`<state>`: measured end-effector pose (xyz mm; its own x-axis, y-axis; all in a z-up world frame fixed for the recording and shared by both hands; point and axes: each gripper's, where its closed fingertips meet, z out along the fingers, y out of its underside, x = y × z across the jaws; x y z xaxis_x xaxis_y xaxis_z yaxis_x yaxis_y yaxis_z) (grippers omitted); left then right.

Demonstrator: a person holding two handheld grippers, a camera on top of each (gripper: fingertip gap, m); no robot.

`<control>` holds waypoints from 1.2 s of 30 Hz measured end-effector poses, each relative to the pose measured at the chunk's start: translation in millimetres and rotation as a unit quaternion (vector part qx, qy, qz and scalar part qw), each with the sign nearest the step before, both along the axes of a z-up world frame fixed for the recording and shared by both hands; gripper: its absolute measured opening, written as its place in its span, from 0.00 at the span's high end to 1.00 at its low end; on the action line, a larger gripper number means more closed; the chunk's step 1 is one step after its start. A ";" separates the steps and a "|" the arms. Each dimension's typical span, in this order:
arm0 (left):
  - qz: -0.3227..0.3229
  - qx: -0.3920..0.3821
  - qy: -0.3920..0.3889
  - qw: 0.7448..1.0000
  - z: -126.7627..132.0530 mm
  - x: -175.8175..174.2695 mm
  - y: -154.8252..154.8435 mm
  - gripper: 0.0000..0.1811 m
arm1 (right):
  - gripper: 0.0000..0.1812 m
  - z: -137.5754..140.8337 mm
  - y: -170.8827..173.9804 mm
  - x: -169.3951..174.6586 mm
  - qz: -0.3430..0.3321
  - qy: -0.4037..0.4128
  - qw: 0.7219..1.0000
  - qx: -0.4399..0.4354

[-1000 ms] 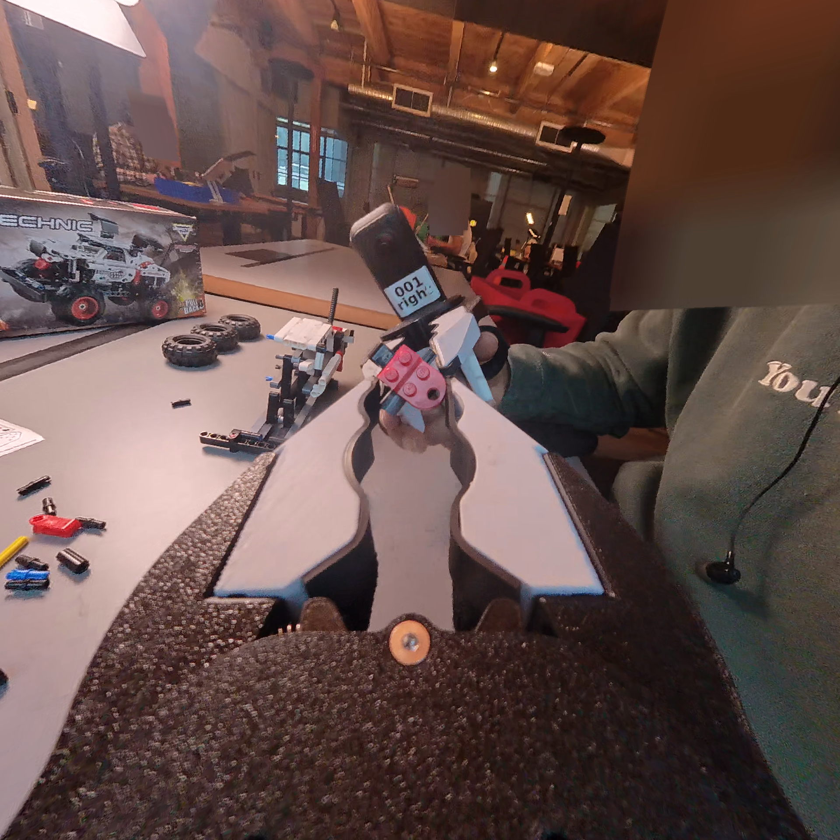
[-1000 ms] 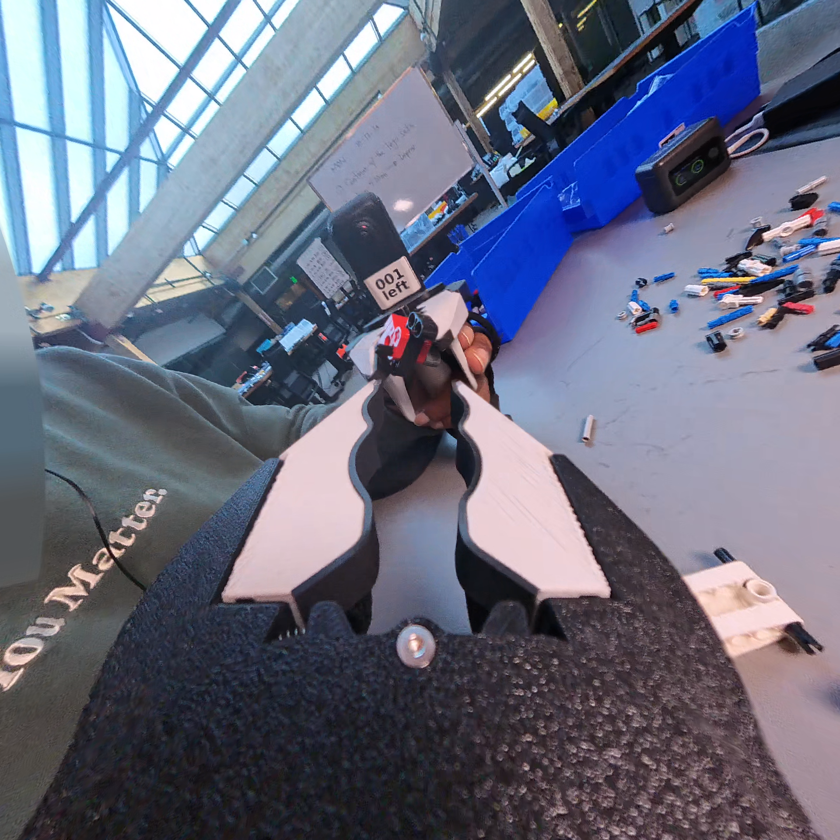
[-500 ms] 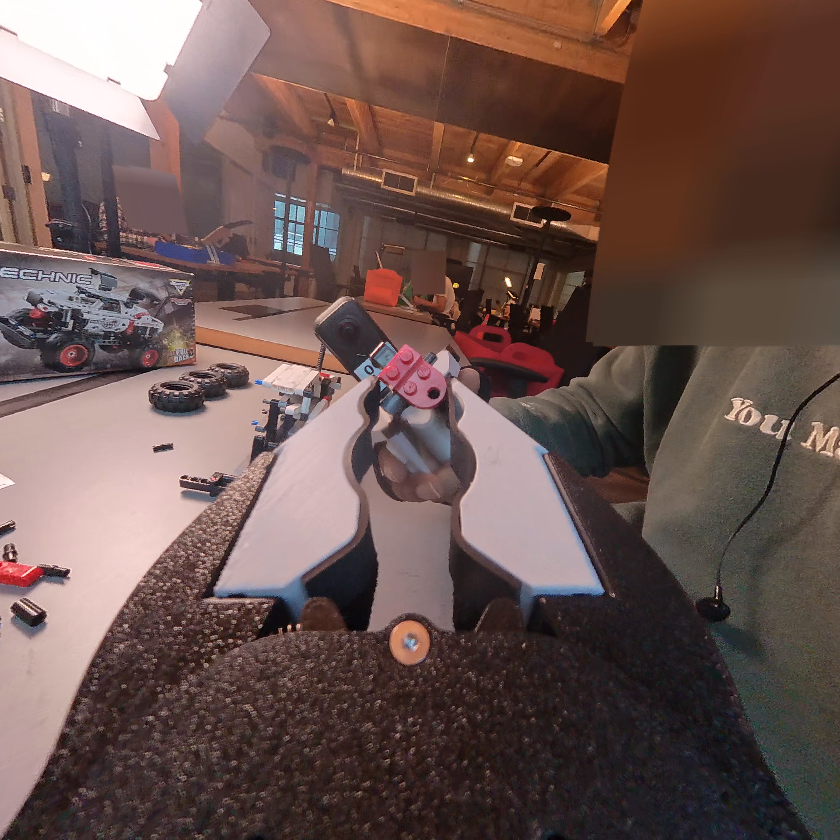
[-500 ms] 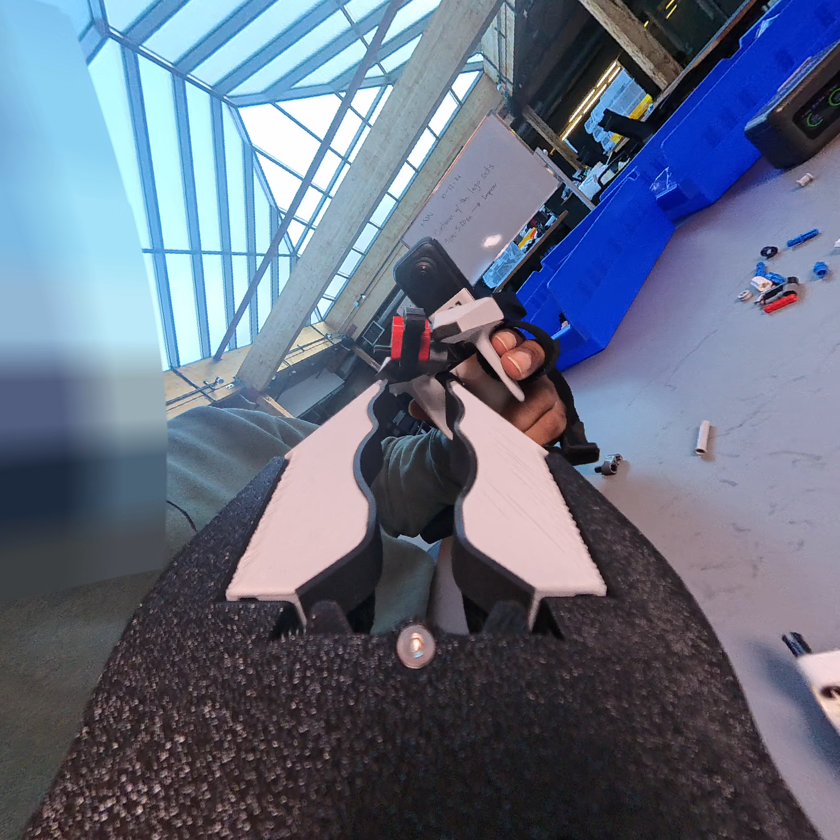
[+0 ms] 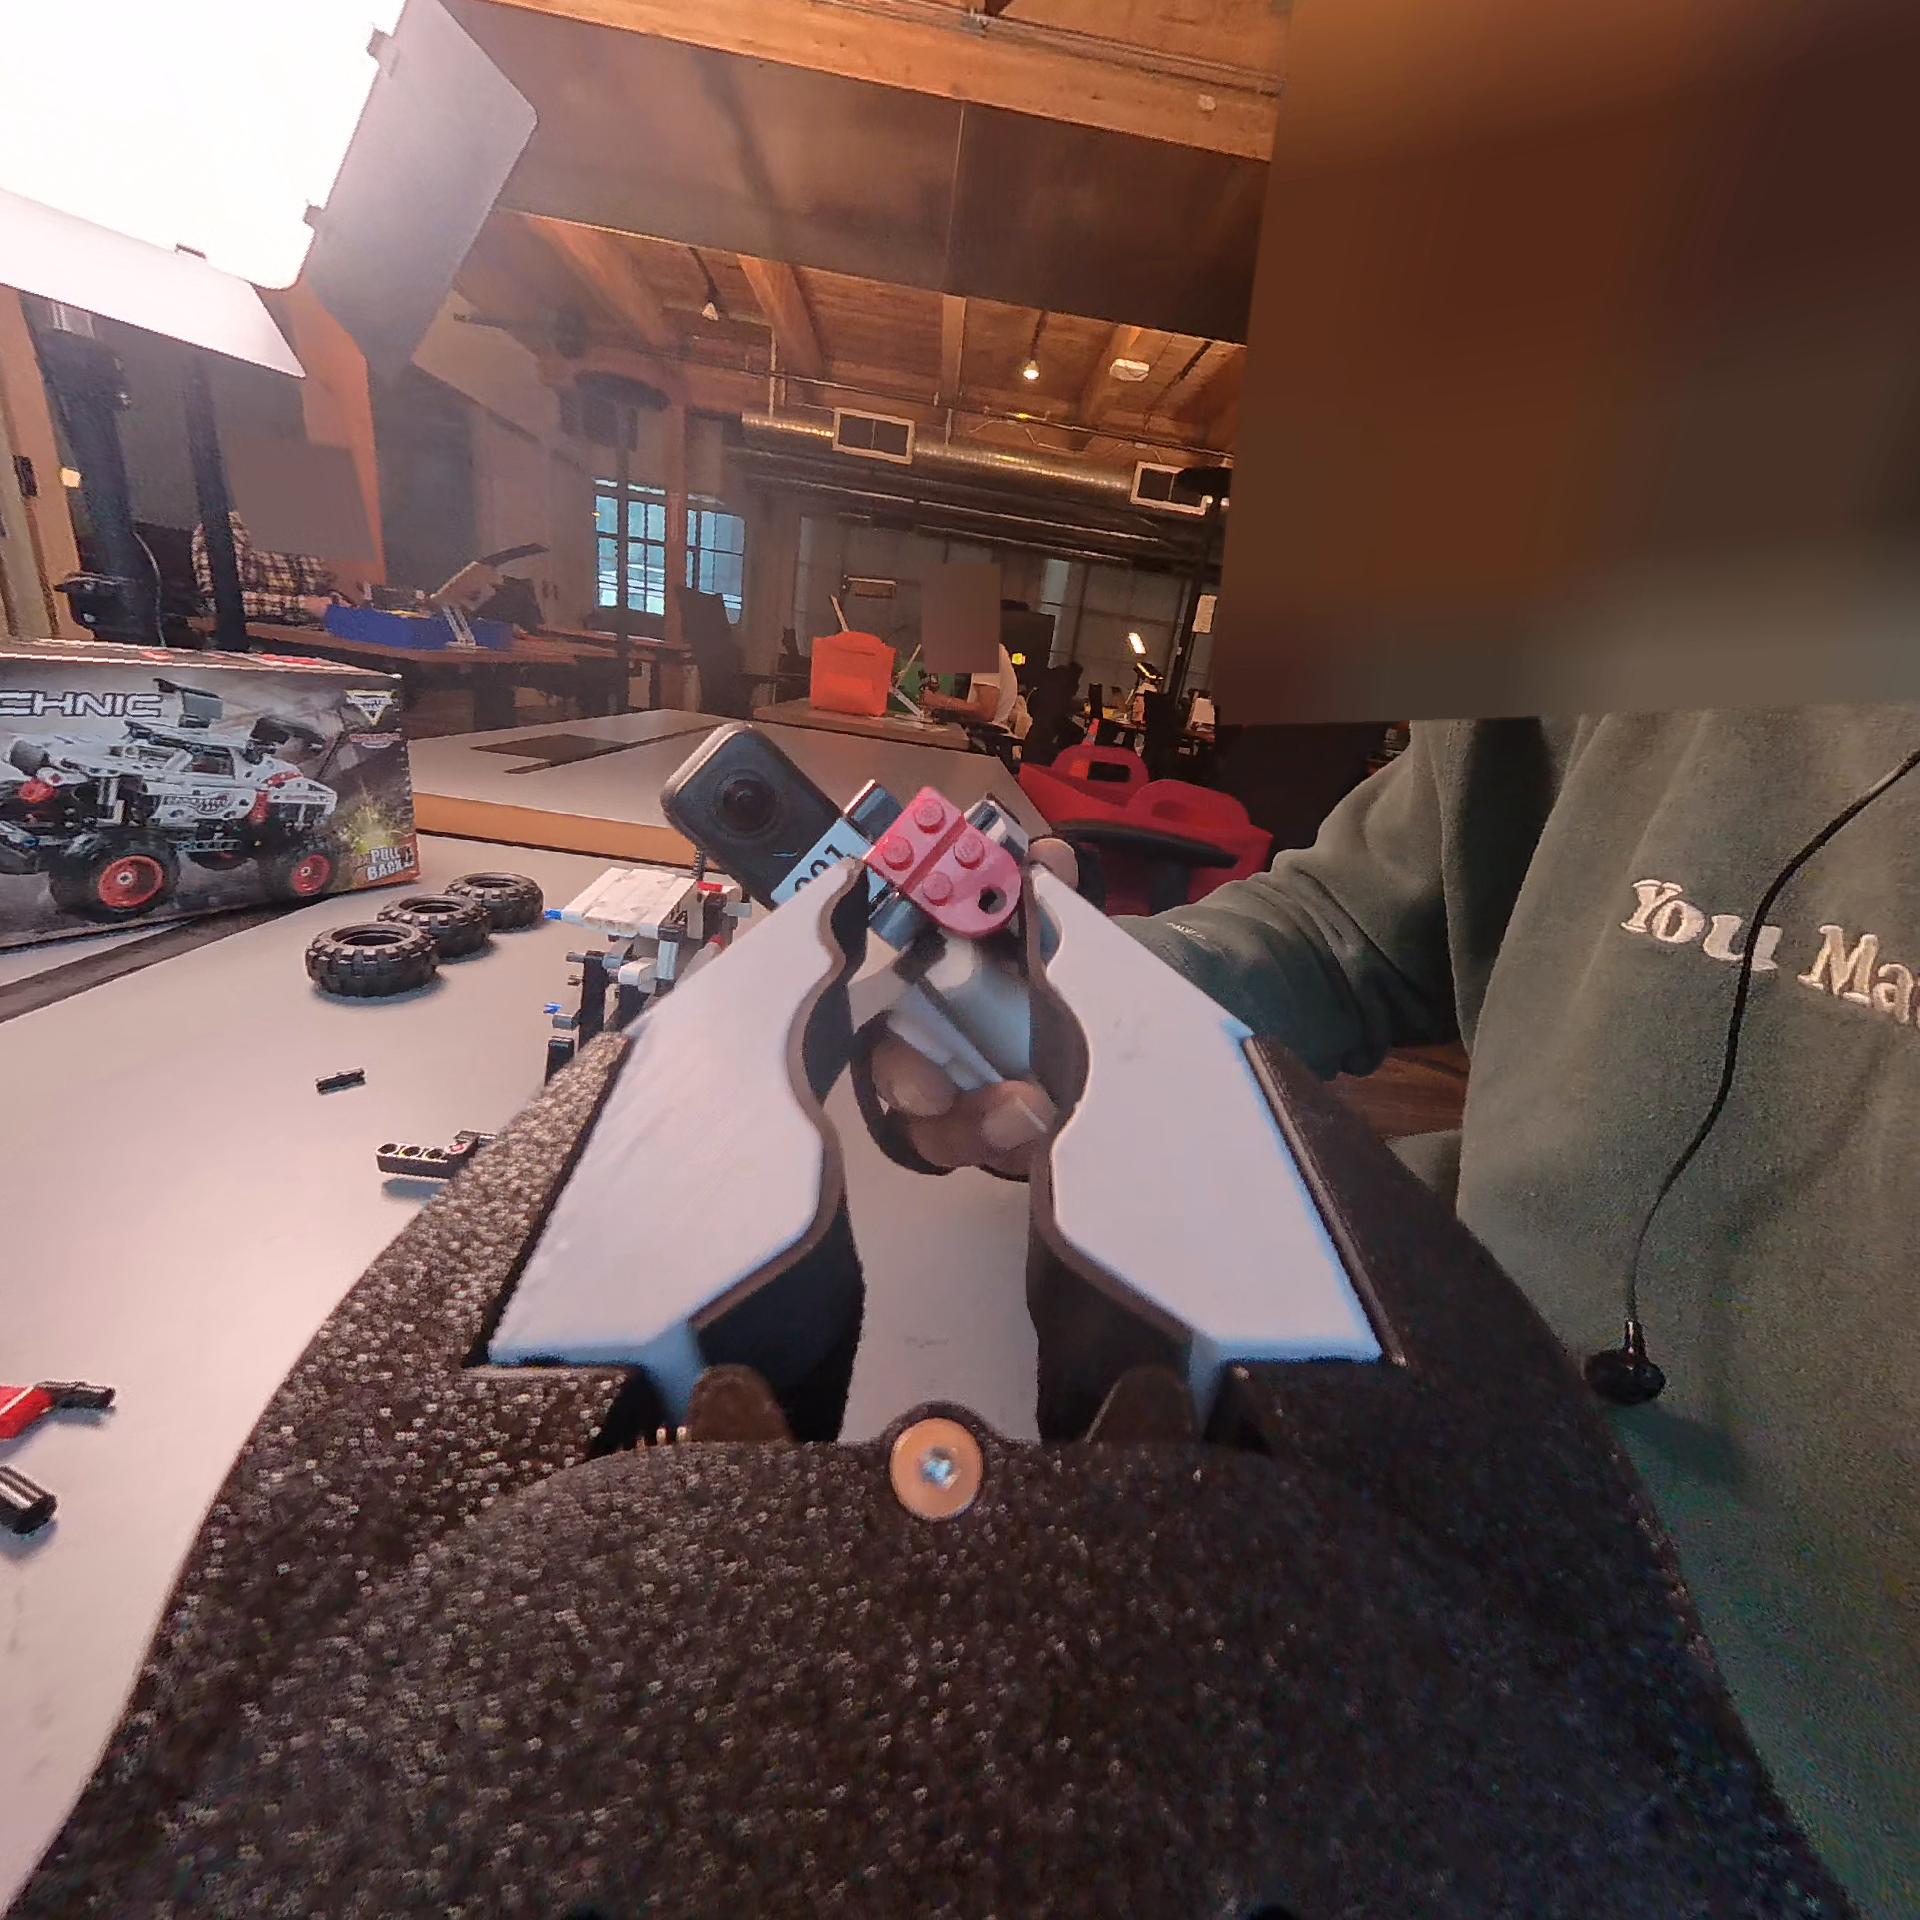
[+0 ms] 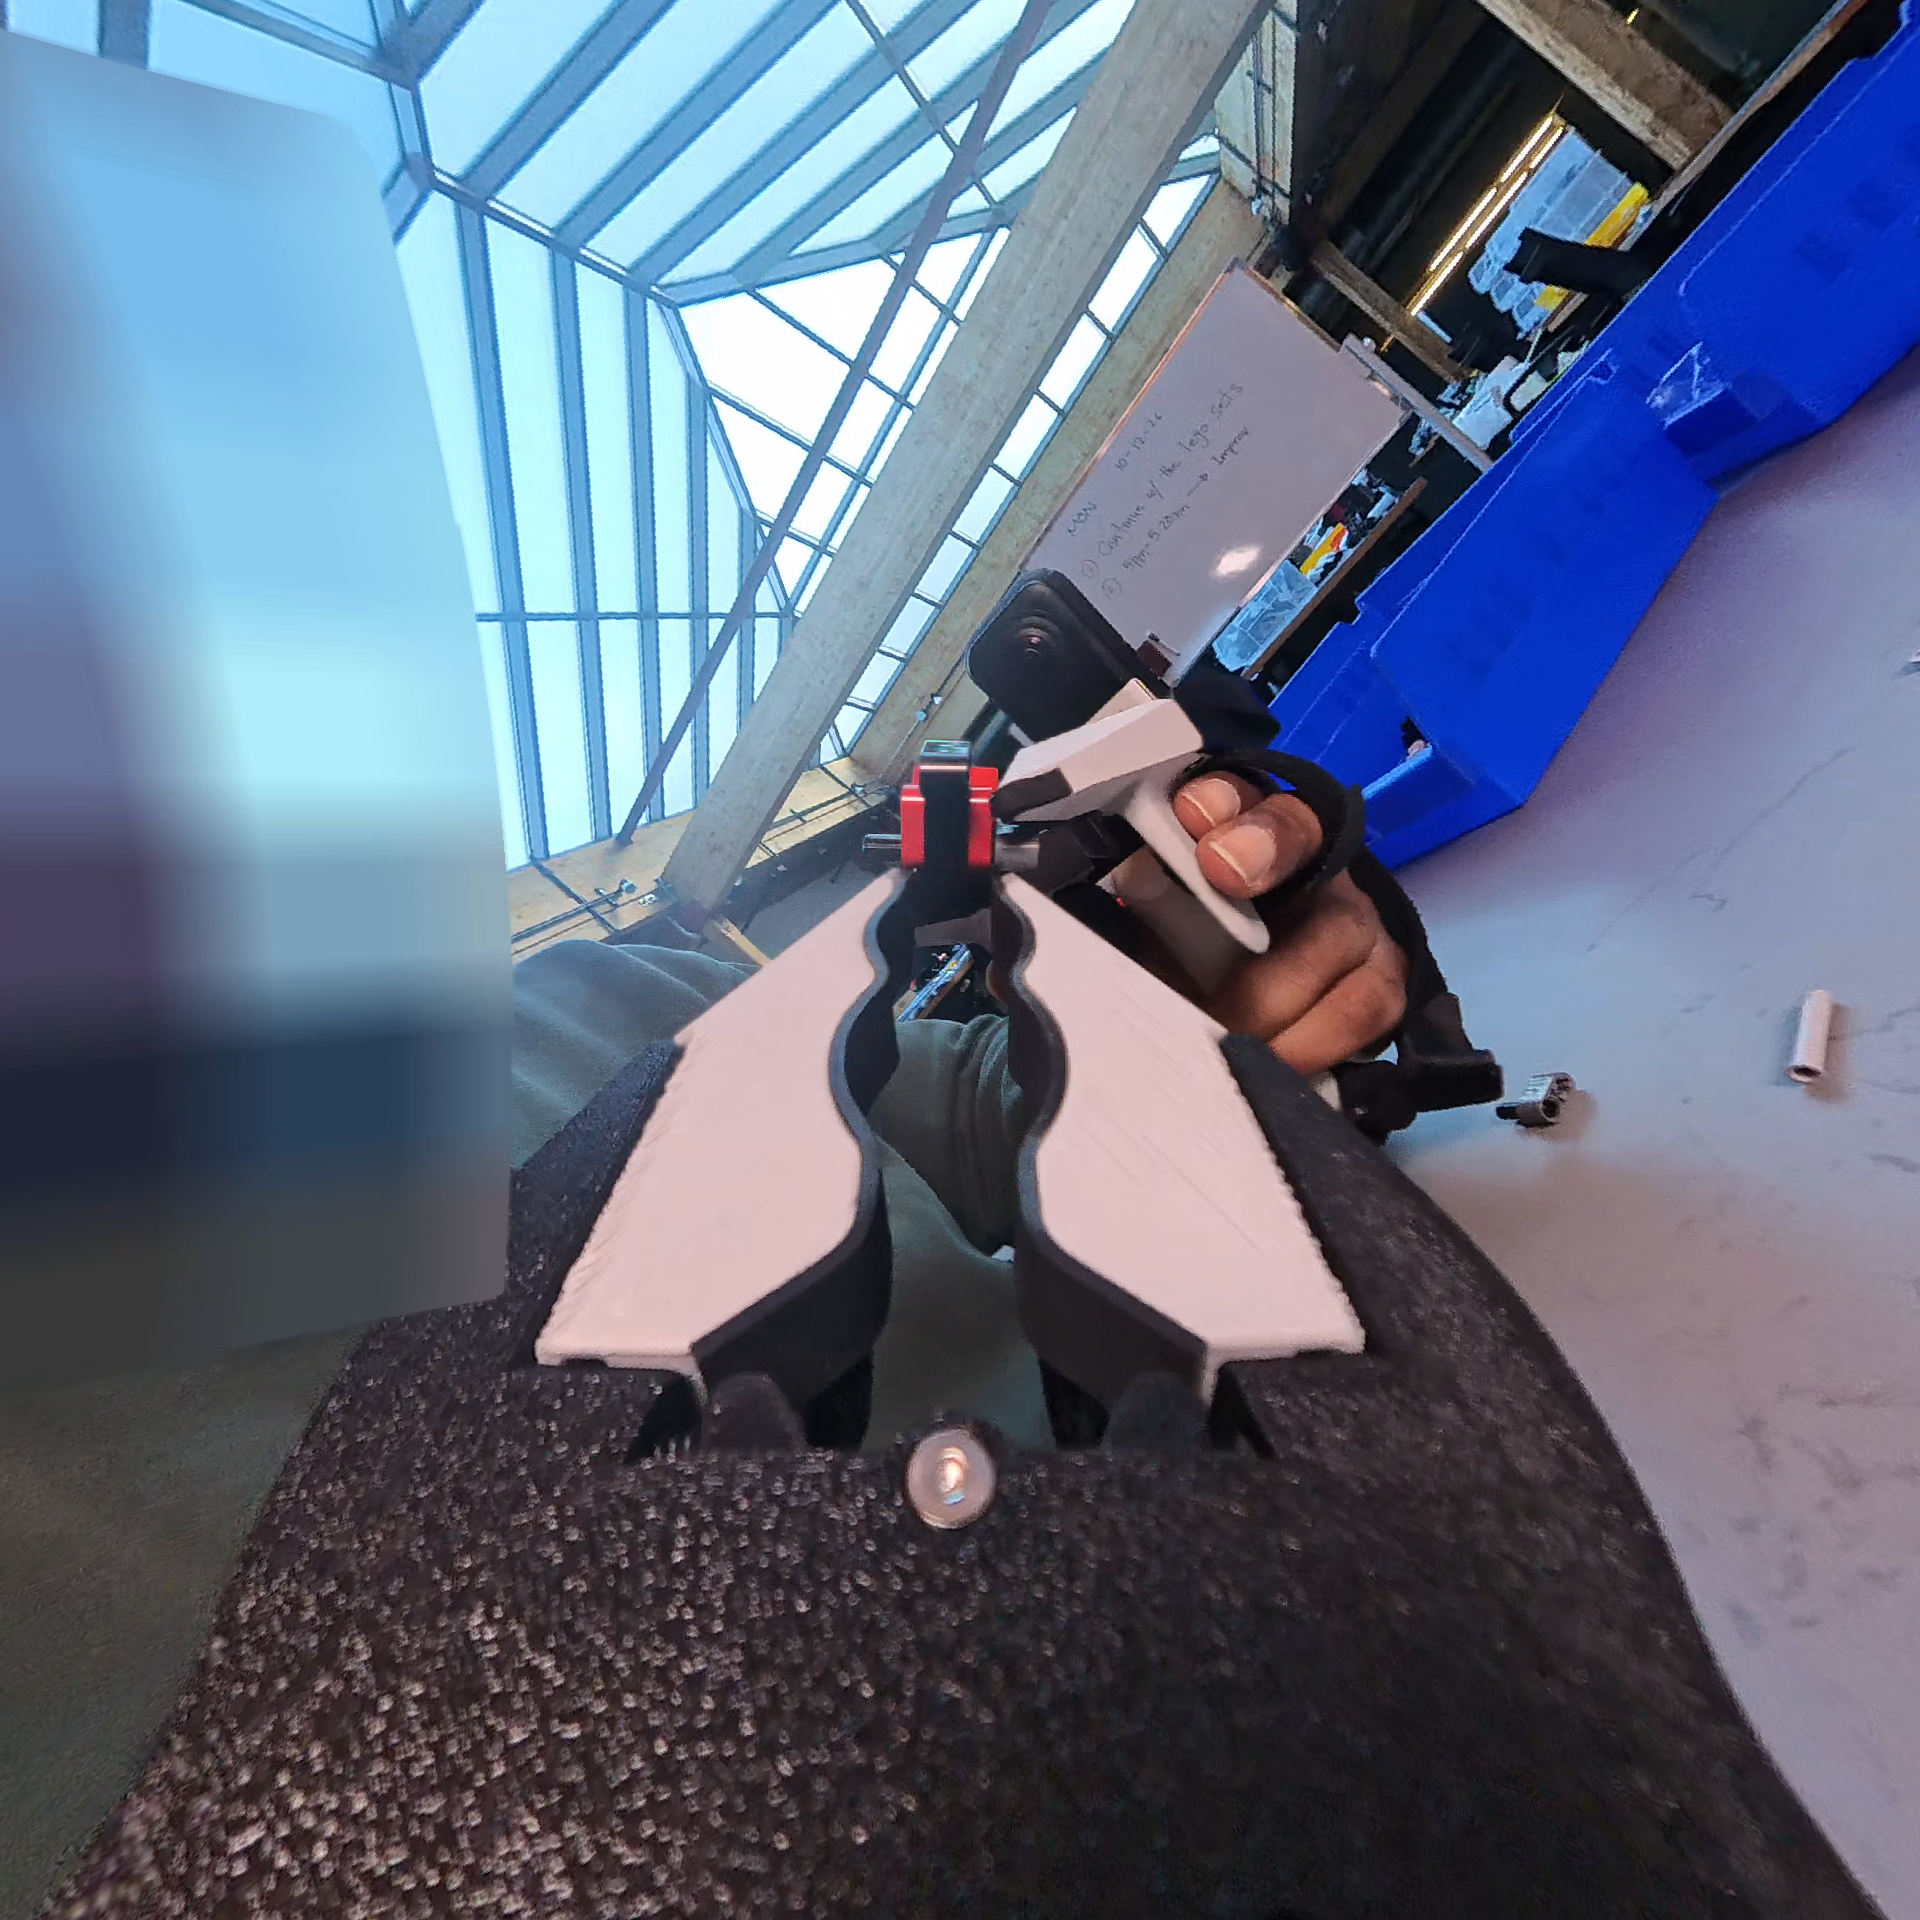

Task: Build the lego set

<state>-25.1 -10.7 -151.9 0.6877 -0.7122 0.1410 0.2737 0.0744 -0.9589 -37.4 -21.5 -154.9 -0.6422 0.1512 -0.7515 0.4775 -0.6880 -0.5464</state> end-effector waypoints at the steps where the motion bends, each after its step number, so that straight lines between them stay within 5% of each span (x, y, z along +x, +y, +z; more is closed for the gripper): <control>1: 0.001 -0.001 0.006 1.000 -1.4 0.6 0.5 0.84 | 0.96 -0.1 -1.1 0.7 -0.002 0.004 1.000 0.005; 7: 0.031 -0.022 0.079 0.996 -13.7 -1.4 5.0 0.83 | 0.96 -6.0 4.8 1.6 -0.013 0.003 0.998 0.056; 16: 0.154 -0.003 0.284 0.946 -27.7 -17.2 10.9 0.88 | 0.96 -23.6 19.0 -2.2 -0.021 -0.054 0.995 0.077; 36: 0.066 -0.040 0.336 0.939 -44.2 -5.7 -6.6 0.93 | 0.96 -40.7 2.6 12.1 0.068 -0.073 0.989 0.112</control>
